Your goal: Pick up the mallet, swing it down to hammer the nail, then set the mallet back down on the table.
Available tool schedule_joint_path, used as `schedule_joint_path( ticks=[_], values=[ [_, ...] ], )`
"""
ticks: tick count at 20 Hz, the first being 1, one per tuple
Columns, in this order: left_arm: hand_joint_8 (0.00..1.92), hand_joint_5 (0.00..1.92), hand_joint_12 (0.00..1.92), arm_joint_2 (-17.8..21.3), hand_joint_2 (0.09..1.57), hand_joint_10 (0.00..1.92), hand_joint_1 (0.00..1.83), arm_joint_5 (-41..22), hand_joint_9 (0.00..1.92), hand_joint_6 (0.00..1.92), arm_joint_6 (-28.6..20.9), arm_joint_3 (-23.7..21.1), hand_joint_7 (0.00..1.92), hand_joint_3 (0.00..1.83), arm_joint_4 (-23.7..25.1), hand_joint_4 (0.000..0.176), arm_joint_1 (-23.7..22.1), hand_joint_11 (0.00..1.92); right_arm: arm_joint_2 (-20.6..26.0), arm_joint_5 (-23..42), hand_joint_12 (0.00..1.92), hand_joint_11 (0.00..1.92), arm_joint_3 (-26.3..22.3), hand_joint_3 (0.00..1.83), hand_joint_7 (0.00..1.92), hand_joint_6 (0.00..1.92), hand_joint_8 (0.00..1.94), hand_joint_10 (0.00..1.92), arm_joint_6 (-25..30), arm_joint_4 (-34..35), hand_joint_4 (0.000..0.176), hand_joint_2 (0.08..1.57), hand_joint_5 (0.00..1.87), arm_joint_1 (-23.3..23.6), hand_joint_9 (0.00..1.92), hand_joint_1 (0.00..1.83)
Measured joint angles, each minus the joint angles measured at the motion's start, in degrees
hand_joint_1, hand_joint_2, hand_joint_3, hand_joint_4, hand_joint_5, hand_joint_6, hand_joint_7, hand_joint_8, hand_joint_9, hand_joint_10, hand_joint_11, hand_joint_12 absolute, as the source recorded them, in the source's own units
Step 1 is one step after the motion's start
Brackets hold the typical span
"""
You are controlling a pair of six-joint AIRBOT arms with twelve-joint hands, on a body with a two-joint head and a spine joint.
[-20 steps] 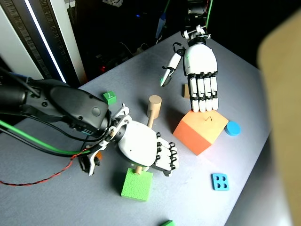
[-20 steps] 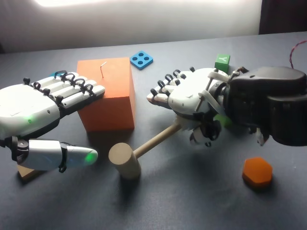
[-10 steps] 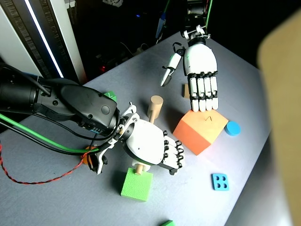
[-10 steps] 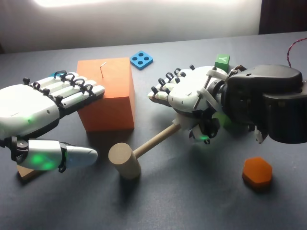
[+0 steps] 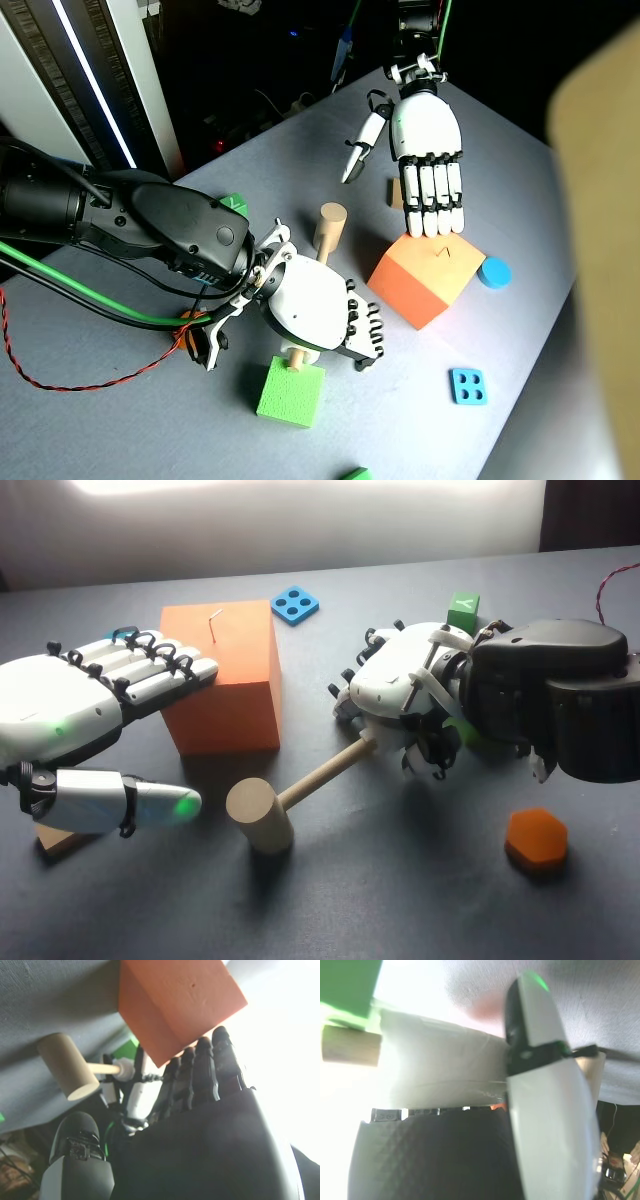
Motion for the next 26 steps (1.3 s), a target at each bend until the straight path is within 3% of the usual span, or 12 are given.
schedule_joint_path(
  ticks=[1, 3, 5, 8, 9, 11, 12, 15, 17, 20, 21, 26],
  values=[
    [0.0, 0.0, 0.0, 0.0, 1.15, 0.0, 0.0, 0.07, 0.0, 0.0, -0.04, 0.0, 0.0, 0.02, 0.02, 0.0, -0.17, 0.0, 0.0, -0.11, 1.35, 0.16, 0.0, 0.0, 0.75, 0.1, 0.11, 0.47, 0.02, -0.04, 0.0, 0.98, 0.69, 0.0, 0.57, 1.27],
    [0.0, 0.0, 0.0, 0.0, 1.14, 0.0, 0.0, 0.11, 0.0, 0.0, -0.11, 0.04, 0.0, 0.01, 0.04, 0.0, -0.52, 0.0, 0.0, -0.37, 1.56, 0.35, 0.0, 0.02, 0.81, 1.13, 1.13, 1.13, 0.02, -0.42, 0.0, 1.15, 0.74, 0.04, 0.62, 1.19],
    [0.0, 0.0, 0.0, 0.07, 1.15, 0.0, 0.0, 0.15, 0.0, 0.0, -0.24, 0.02, 0.0, 0.02, 0.07, 0.0, -0.59, 0.0, 0.0, -0.52, 1.64, 0.51, 0.0, 0.01, 0.79, 1.36, 1.37, 1.46, 0.04, -0.7, 0.019, 1.22, 0.74, 0.15, 0.65, 1.16],
    [0.0, 0.0, 0.0, 0.81, 1.15, 0.0, 0.0, 0.26, 0.0, 0.0, -0.39, -0.09, 0.0, 0.02, 0.15, 0.0, -0.59, 0.0, 0.0, -0.37, 1.87, 0.71, 0.0, 0.06, 0.75, 1.61, 1.46, 1.85, 0.02, -0.39, 0.0, 1.26, 0.62, 0.09, 0.78, 1.13],
    [0.0, 0.0, 0.0, 1.16, 1.15, 0.0, 0.0, 0.33, 0.0, 0.0, -0.44, -0.15, 0.0, 0.01, 0.17, 0.0, -0.59, 0.0, 0.0, -0.31, 1.91, 0.99, -0.02, 0.03, 0.96, 1.86, 1.84, 1.91, 0.02, -0.37, 0.0, 1.23, 0.84, 0.09, 1.05, 1.39],
    [0.0, 0.0, 0.0, 1.55, 1.16, 0.0, 0.0, 0.33, 0.0, 0.0, -0.57, -0.28, 0.0, 0.01, 0.04, 0.0, -0.59, 0.0, 0.02, -0.46, 1.92, 1.25, -0.02, 0.02, 1.12, 1.85, 1.94, 1.92, 0.04, -0.52, 0.0, 1.25, 0.82, 0.11, 1.3, 1.46],
    [0.0, 0.0, 0.0, 1.79, 1.16, 0.0, 0.0, 0.33, 0.0, 0.0, -0.61, -0.52, 0.0, 0.01, -0.04, 0.0, -0.61, 0.0, 0.24, -0.42, 1.92, 1.32, -0.26, 0.05, 1.14, 1.64, 1.94, 1.92, 0.2, -0.44, 0.0, 1.29, 0.66, 0.11, 1.36, 1.14],
    [0.0, 0.0, 0.0, 1.79, 1.16, 0.0, 0.0, 0.33, 0.0, 0.0, -0.63, -0.52, 0.0, 0.01, 0.13, 0.0, -0.63, 0.0, 1.49, -0.68, 1.92, 1.56, -2.19, 0.03, 1.32, 1.64, 1.94, 1.92, 0.61, -0.94, 0.0, 1.34, 0.59, 0.17, 1.52, 1.03],
    [0.0, 0.0, 0.0, 1.77, 1.16, 0.0, 0.0, 0.26, 0.0, 0.0, -0.63, -0.5, 0.0, 0.01, 0.11, 0.0, -0.46, 0.0, 2.49, -0.68, 1.92, 1.81, -4.07, 0.01, 1.55, 1.85, 1.94, 1.92, 1.01, -2.19, 0.0, 1.31, 0.88, 0.17, 1.68, 0.92],
    [0.0, 0.0, 0.0, 1.16, 1.16, 0.0, 0.0, 0.48, 0.0, 0.0, -0.68, -0.48, 0.0, 0.01, -0.2, 0.0, -0.09, 0.0, 4.22, -0.68, 1.92, 1.9, -6.51, 0.01, 1.69, 1.92, 1.94, 1.92, 1.11, -2.71, 0.0, 1.43, 1.55, 0.66, 1.76, 0.39],
    [0.0, 0.02, 0.0, 1.01, 1.18, 0.0, 0.0, 0.52, 0.0, 0.01, -0.76, -0.5, 0.0, 0.02, -0.04, 0.0, -0.02, 0.0, 7.8, -0.24, 1.92, 1.89, -10.34, 0.02, 1.68, 1.92, 1.94, 1.92, 0.22, -3.06, 0.0, 1.54, 1.54, 0.74, 1.75, 0.2],
    [0.0, 0.01, 0.0, 0.31, 1.17, 0.0, 0.0, -0.04, 0.0, 0.0, -0.83, -0.39, 0.0, 0.01, -0.59, 0.0, 0.57, 0.0, 15.52, 0.72, 1.92, 1.86, -16.96, 0.13, 1.65, 1.92, 1.94, 1.92, -0.07, -3.13, 0.0, 1.57, 1.46, 1.2, 1.73, 0.35]
  ],
)
